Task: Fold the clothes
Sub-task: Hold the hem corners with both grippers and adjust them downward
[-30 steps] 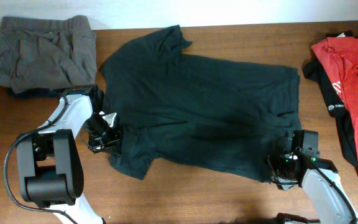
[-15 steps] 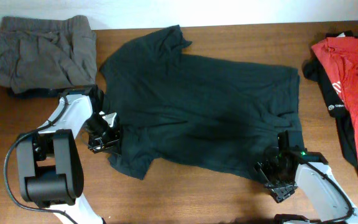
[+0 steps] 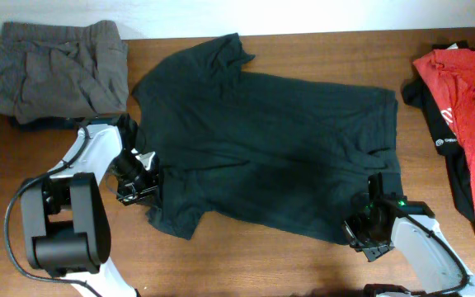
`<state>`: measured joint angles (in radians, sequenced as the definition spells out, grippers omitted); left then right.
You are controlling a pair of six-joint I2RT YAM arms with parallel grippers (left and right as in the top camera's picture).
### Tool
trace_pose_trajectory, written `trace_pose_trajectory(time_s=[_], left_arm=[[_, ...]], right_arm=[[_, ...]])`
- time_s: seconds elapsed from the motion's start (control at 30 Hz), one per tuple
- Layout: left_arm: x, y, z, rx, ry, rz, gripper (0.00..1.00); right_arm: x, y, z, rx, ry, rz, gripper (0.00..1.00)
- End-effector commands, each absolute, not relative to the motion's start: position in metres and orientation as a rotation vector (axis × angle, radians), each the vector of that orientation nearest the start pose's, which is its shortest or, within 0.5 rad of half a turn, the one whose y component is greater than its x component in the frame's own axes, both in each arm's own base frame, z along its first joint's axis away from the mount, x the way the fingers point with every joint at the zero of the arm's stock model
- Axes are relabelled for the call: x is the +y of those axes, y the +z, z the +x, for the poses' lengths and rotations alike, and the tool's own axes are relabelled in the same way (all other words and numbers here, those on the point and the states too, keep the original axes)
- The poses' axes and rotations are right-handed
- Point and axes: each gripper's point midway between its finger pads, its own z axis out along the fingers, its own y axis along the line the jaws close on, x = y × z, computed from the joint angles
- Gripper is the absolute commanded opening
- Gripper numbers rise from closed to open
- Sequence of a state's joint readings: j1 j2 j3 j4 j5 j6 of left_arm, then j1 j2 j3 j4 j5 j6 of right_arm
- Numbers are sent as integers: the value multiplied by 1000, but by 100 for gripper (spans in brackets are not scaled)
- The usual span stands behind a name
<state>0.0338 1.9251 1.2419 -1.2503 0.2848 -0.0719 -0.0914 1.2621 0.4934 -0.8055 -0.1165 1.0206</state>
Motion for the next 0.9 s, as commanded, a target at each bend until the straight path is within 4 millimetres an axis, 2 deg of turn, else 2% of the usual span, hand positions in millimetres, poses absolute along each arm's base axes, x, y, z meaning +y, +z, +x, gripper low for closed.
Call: trace_pose_trajectory(time_s=[0.0,0.13,0.17,0.3,0.4,0.7,0.87], left_arm=[[-44,58,264,3378,-520,-269,0],[-44,76,271,3299,-511,-241,0],[-44,81,279,3244,-505,-222,0],[-44,89,292,3191,-509,-212,1],[-44,96,310,3122,-502,-189,1],[-43,117,377,2853,-483,-130,1],[-42,123,395,2777,-475,-122,1]], right_arm=[[-3,-15,135,2760,-5,1726,4],[-14,8,149,2732,-81,1701,4],[-16,16,161,2711,-58,1682,4],[-17,28,178,2675,-27,1661,4],[-19,38,192,2648,2,1631,4],[-38,45,207,2558,-95,1585,4],[-39,47,226,2496,-40,1554,4]])
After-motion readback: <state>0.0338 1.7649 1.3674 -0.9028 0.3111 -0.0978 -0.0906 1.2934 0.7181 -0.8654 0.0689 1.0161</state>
